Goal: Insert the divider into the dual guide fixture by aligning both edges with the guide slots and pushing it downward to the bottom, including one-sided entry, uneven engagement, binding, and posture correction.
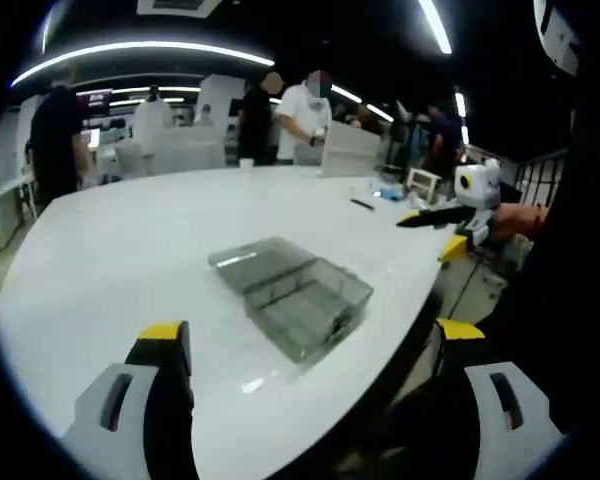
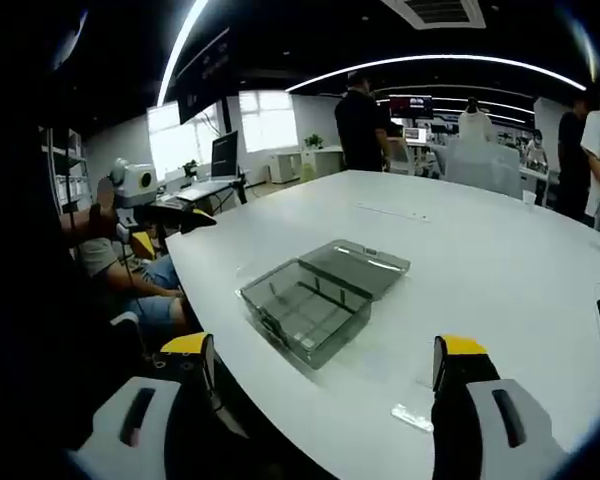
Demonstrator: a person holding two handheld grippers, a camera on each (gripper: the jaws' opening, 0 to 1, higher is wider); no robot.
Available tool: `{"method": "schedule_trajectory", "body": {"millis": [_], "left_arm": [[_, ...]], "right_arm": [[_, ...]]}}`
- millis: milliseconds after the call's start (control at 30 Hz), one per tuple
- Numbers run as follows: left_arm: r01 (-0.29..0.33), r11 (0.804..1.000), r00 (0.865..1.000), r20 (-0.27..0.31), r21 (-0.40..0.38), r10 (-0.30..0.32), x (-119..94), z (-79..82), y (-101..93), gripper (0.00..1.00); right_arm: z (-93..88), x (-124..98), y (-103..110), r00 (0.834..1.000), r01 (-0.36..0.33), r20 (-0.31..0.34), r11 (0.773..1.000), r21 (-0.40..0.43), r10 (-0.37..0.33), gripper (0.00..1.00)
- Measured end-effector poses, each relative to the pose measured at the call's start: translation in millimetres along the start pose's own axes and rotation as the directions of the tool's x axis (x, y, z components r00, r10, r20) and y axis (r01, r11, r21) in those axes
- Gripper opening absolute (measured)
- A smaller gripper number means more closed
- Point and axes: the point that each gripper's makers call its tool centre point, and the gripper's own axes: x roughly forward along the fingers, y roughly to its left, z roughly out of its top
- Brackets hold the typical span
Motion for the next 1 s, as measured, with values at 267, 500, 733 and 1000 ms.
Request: {"method": "schedule_trajectory", "body": {"millis": [267, 500, 733, 1000], "left_arm": [[0.004, 1.000, 1.000, 0.004, -0.004, -0.004, 0.8, -1.2, 0.9, 0.99], [0.011, 1.000, 1.000, 0.005, 0.003, -0.011, 2.9, 2.6, 0.0, 0.99], [0.030, 0.999, 0.999, 0.011, 0.012, -0.030, 9.0, 9.3, -3.6, 0.99], [0.052, 0.999, 0.999, 0.014, 0.017, -0.052, 20.8, 16.1, -0.5, 0.99]], "right_arm": [[4.7, 1.6, 2.0, 1.000, -0.009, 0.013, 1.000, 0.003, 0.009, 0.89], [5.3, 3.3, 3.2, 1.000, -0.013, 0.002, 1.000, -0.005, 0.013, 0.89], [11.4, 5.7, -0.6, 1.000, -0.003, 0.002, 1.000, -0.012, 0.003, 0.88], [11.7, 9.4, -4.1, 1.000, 0.012, -0.001, 1.000, -0.002, -0.012, 0.86]]}}
